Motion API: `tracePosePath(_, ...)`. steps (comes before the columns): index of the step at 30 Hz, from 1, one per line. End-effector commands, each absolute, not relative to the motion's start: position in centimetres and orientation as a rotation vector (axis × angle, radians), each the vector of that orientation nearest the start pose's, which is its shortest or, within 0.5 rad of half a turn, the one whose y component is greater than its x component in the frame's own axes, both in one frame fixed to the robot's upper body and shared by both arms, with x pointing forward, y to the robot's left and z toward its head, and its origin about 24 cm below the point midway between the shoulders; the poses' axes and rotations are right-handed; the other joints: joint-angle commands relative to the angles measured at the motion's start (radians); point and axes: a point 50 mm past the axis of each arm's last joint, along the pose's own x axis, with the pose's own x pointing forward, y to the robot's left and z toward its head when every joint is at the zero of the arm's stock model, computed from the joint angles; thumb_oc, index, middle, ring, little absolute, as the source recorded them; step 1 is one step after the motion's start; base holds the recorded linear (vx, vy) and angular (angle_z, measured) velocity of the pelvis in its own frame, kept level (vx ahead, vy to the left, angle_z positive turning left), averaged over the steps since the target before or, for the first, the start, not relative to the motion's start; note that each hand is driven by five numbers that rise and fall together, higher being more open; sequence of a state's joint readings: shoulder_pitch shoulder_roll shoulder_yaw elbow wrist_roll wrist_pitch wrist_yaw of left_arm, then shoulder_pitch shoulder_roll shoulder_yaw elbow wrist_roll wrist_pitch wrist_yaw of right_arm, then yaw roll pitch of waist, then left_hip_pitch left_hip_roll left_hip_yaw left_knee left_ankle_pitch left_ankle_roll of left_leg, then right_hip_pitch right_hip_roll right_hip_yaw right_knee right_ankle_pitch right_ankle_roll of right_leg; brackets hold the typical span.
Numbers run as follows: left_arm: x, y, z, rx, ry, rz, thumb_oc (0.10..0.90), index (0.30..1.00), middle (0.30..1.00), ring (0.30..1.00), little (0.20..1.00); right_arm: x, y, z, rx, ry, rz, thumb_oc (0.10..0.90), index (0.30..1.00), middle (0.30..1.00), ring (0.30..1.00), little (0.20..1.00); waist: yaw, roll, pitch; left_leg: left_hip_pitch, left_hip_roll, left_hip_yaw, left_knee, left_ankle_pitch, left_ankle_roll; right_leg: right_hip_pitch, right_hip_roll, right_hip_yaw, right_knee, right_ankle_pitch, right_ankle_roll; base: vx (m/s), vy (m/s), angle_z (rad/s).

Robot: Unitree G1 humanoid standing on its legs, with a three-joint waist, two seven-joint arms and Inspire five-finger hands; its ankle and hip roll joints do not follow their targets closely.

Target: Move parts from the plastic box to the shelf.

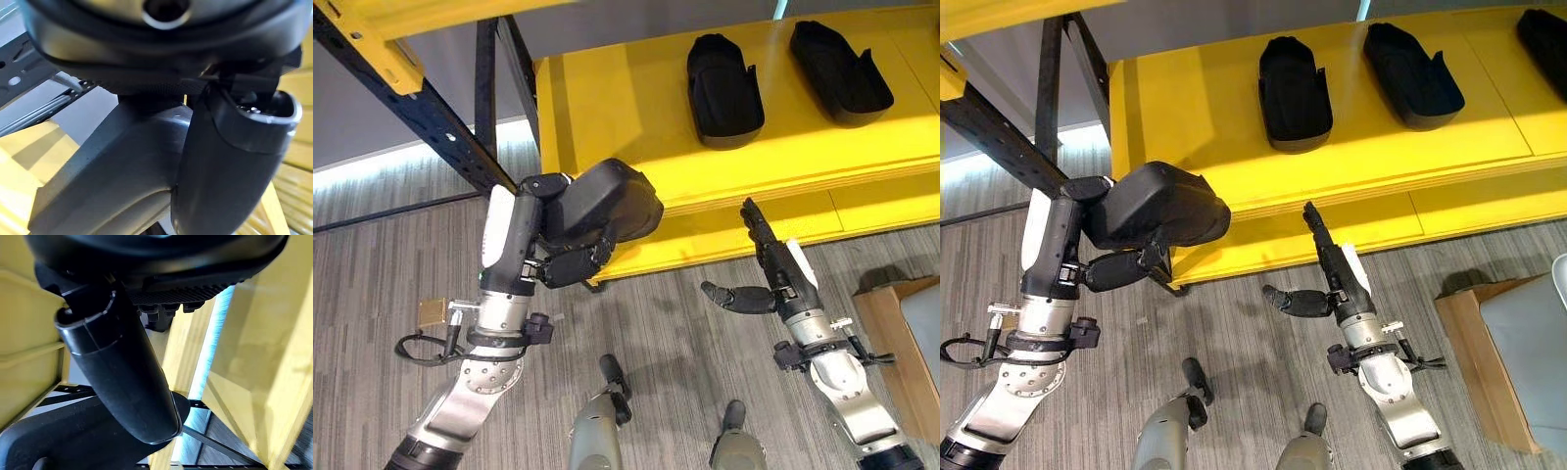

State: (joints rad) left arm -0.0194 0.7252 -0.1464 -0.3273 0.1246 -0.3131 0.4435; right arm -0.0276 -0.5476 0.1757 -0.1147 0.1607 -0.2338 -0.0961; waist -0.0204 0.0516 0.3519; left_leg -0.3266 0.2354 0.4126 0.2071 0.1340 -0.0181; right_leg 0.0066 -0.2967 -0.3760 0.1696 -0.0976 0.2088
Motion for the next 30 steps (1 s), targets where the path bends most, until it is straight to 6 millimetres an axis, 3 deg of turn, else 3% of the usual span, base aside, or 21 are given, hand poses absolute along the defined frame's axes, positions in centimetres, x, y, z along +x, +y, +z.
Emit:
tracePosePath(1,21.2,22.8,27.8,0.563,-1.320,0.424,0.400,0.300,0.300,0.300,0.300,24.8,-17.8,15.0,-0.309,-0.590,0.209,0.900,1.000,1.000,1.000,1.000,0.004,-0.033,-0.076,0.022,0.202,-0.058,0.152,0.012,-0.164,0.071,0.036,-0.021,0.078,-0.096,-0.096,-0.13,-0.093,0.18)
tracePosePath(12,22.5,21.3,32.0,0.674,-1.464,0.405,0.400,0.300,0.300,0.300,0.300,25.3,-16.0,15.5,-0.294,-0.613,0.316,0.900,1.000,1.000,1.000,1.000,-0.010,-0.017,-0.065,-0.049,0.242,-0.128,0.238,0.010,-0.155,-0.045,0.054,-0.010,0.280,-0.179,-0.139,-0.09,-0.043,0.07)
tracePosePath(20,22.8,21.3,33.2,0.697,-1.489,0.423,0.400,0.300,0.300,0.300,0.300,25.3,-15.9,15.0,-0.288,-0.590,0.326,0.900,1.000,1.000,1.000,1.000,-0.015,-0.011,-0.078,-0.079,0.245,-0.148,0.260,0.009,-0.154,-0.077,0.056,-0.008,0.327,-0.200,-0.150,-0.03,-0.018,-0.02)
tracePosePath(21,22.9,21.2,33.4,0.698,-1.492,0.417,0.400,0.300,0.300,0.300,0.300,25.3,-15.9,14.8,-0.285,-0.583,0.331,0.900,1.000,1.000,1.000,1.000,-0.018,-0.015,-0.084,-0.079,0.243,-0.164,0.272,-0.007,-0.170,-0.076,0.054,0.004,0.339,-0.216,-0.143,0.04,-0.027,0.07)
tracePosePath(23,23.1,21.0,33.5,0.702,-1.494,0.410,0.400,0.300,0.300,0.300,0.300,25.3,-15.9,14.7,-0.284,-0.576,0.331,0.900,1.000,1.000,1.000,1.000,-0.019,-0.015,-0.085,-0.085,0.244,-0.166,0.277,-0.008,-0.170,-0.080,0.053,0.004,0.347,-0.220,-0.143,-0.01,-0.010,0.10)
tracePosePath(24,23.2,20.9,33.6,0.706,-1.492,0.404,0.400,0.300,0.300,0.300,0.300,25.3,-15.9,14.6,-0.283,-0.573,0.334,0.900,1.000,1.000,1.000,1.000,-0.021,-0.010,-0.084,-0.091,0.249,-0.155,0.272,0.005,-0.153,-0.087,0.053,-0.009,0.348,-0.208,-0.150,-0.06,0.009,0.03)
tracePosePath(26,23.7,20.5,33.6,0.735,-1.481,0.389,0.400,0.300,0.300,0.300,0.300,25.3,-15.9,14.5,-0.281,-0.565,0.340,0.900,1.000,1.000,1.000,1.000,-0.028,-0.013,-0.087,-0.093,0.244,-0.171,0.285,-0.014,-0.171,-0.089,0.052,0.006,0.360,-0.227,-0.144,0.03,-0.014,0.04)
tracePosePath(30,25.4,19.9,33.3,0.797,-1.426,0.356,0.400,0.300,0.300,0.300,0.300,25.3,-15.7,14.4,-0.275,-0.562,0.347,0.900,1.000,1.000,1.000,1.000,-0.036,-0.014,-0.088,-0.108,0.243,-0.171,0.298,-0.019,-0.169,-0.106,0.048,0.004,0.378,-0.229,-0.145,0.01,-0.010,0.06)
